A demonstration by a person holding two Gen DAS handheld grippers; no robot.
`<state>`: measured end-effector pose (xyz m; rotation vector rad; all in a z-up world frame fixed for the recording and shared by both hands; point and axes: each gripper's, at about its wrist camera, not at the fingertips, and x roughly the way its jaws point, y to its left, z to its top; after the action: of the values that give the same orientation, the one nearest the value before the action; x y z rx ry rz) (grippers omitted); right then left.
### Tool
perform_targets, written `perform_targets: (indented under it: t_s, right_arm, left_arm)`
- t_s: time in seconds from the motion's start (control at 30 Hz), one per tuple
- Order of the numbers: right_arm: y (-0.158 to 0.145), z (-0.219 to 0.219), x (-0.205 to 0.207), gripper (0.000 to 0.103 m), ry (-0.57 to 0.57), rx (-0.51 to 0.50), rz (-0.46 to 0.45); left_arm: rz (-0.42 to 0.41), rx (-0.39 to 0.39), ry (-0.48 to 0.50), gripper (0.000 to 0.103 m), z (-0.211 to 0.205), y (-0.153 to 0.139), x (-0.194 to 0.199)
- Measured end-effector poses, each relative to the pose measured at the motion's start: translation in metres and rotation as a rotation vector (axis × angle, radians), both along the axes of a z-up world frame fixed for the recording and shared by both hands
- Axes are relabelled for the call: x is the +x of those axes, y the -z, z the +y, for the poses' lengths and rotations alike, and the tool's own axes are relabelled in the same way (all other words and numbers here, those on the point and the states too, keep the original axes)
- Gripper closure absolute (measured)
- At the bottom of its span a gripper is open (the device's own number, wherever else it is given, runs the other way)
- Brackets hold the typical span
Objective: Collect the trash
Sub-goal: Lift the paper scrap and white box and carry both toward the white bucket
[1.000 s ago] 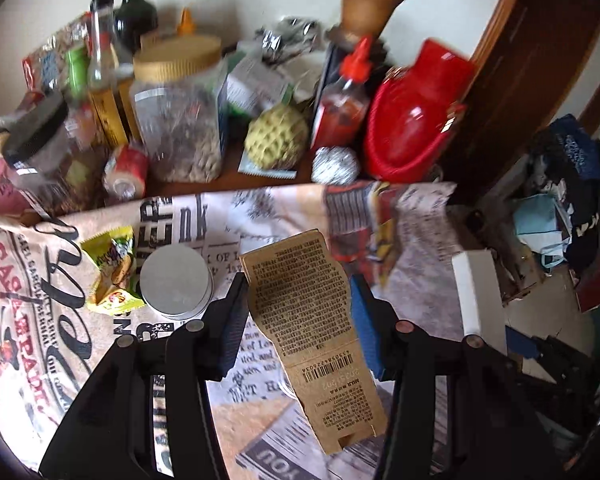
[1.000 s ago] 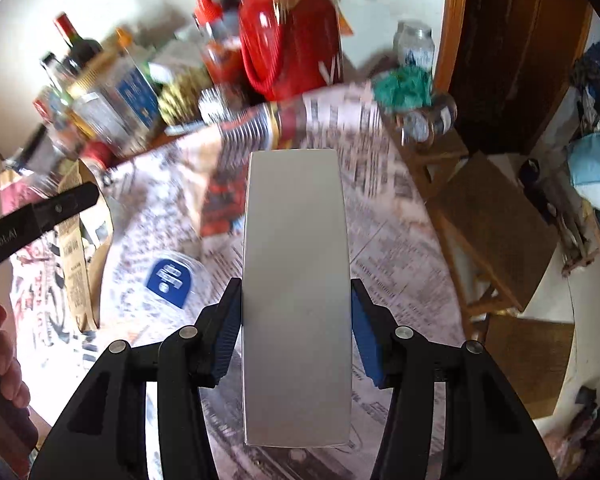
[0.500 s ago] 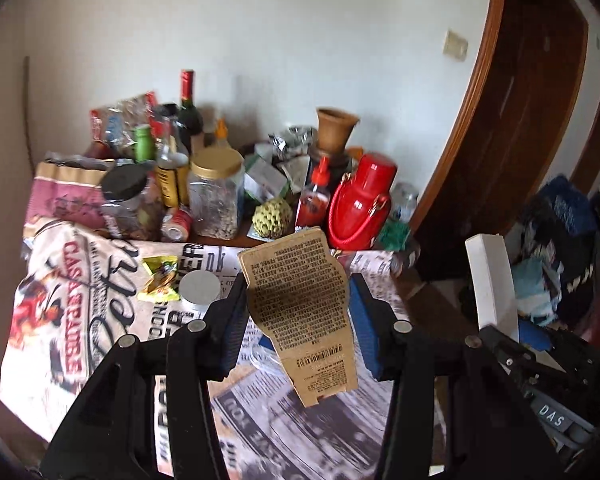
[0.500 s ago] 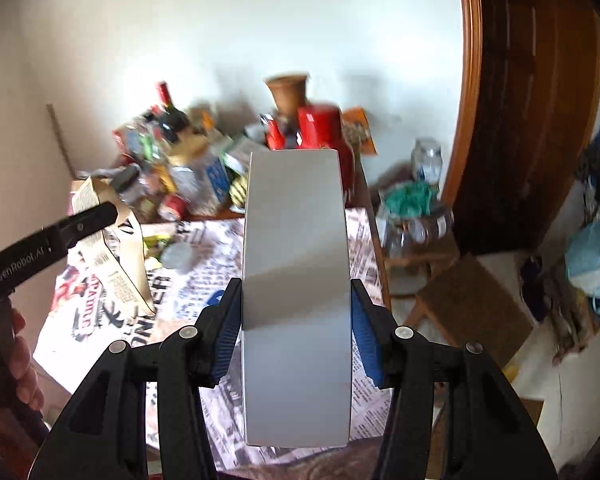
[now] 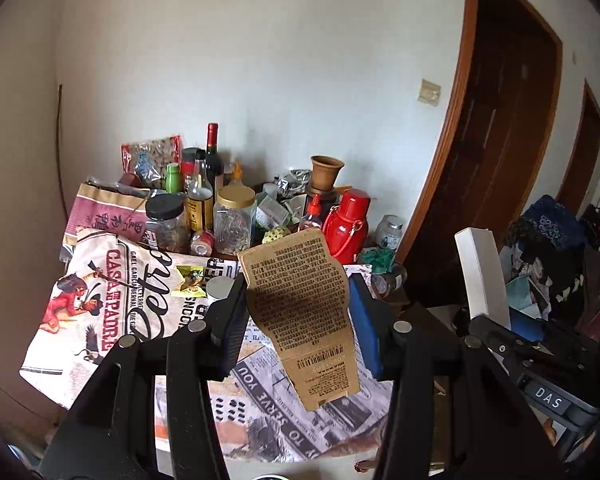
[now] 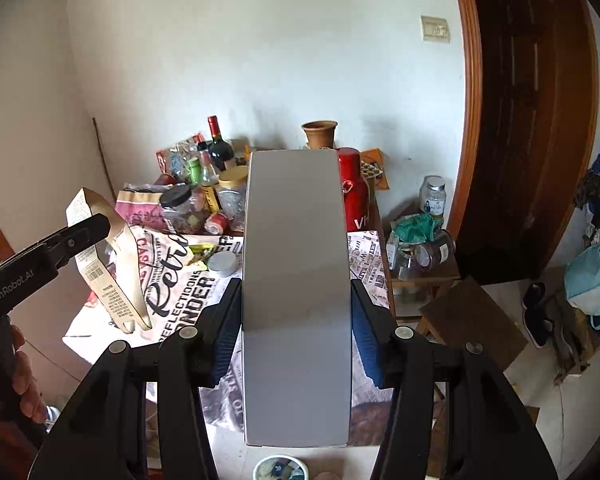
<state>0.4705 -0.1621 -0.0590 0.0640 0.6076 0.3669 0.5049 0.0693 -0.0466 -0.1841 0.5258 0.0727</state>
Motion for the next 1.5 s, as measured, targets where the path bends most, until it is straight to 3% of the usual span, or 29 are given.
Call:
perform_targets:
  t_s: [0.37,0.57,0.73,0.93,1.17,1.5]
  right_arm:
    - [-0.005,0.041,-0.117,0.055,0.087,0.018,-0.05]
    - [0.01,0.059,-0.178,0.055,0.095,0.027,-0.017]
    - [0.026,0.065,-0.205,0.055,0.103,0.025,0.054]
    - [0.047,0.064,-0.218,0.055,0.094,-0.013,0.141]
    - [0.092,0.059,-0.216,0.055,0.045,-0.058,0.242]
    - [0.199,0.048,-0.185,0.055,-0.035,-0.079,0.444]
  left_arm:
    - [-0.013,0.016,0.102,0.055,0.036,-0.002,-0.128]
    - [0.018,0.028,0.12,0.055,0.052,0.012,-0.193]
    - [0.068,0.001,0.15,0.055,0.055,0.028,-0.223]
    - [0.139,-0.048,0.15,0.055,0.051,0.05,-0.237]
    - [0.244,-0.081,0.122,0.055,0.039,0.098,-0.232]
    - [0.494,-0.162,0.049,0.055,0.015,0.229,-0.197]
